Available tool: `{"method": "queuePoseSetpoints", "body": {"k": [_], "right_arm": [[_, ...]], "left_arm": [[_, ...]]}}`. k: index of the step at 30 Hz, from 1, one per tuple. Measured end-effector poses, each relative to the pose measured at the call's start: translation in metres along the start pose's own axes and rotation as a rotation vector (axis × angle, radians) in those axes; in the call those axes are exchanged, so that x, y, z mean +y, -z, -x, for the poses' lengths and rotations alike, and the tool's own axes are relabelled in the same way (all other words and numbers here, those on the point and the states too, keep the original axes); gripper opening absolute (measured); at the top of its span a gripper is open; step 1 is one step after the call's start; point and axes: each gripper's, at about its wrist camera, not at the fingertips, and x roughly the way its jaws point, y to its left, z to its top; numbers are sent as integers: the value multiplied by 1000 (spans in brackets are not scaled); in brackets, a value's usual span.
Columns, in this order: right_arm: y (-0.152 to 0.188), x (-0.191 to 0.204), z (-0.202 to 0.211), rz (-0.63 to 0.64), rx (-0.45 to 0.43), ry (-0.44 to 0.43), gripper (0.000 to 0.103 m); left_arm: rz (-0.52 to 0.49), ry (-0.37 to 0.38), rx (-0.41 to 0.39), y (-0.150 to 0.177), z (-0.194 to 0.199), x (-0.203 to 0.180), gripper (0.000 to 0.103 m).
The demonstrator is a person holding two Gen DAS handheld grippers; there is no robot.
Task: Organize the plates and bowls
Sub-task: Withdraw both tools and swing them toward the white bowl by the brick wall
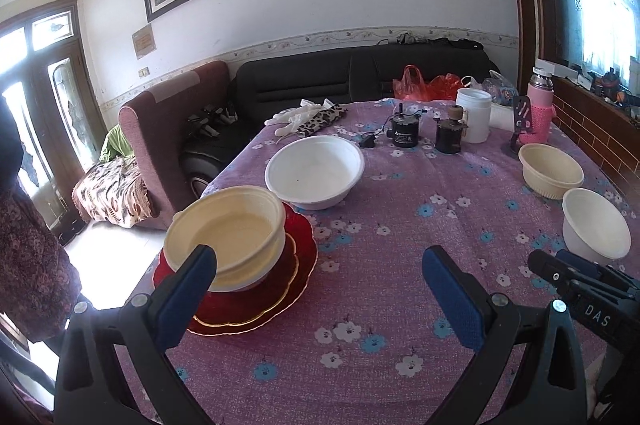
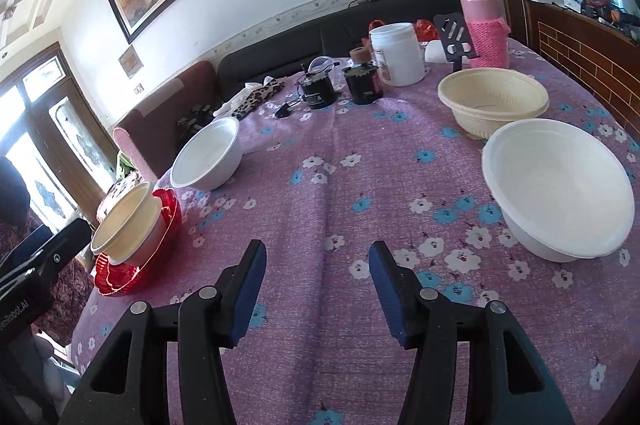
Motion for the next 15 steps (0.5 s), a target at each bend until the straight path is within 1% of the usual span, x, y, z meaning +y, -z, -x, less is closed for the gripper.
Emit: {"method": "queuePoseSetpoints", "body": {"k": [6,8,11,15], "right_arm": [[-8,-34,26,-59,-54,34,58],[-11,-48,37,-82,-76,54,60],[-14,-71,53,-121,-110,91,64],[-14,-104,70,-171,-139,152,64]], "left_arm": [[-24,34,16,0,-5,-17,103],[-36,42,22,2,-7,-23,103],[-53,62,36,3,-10,-33,103],[-84,89,50,6,-13,-47,103]]}}
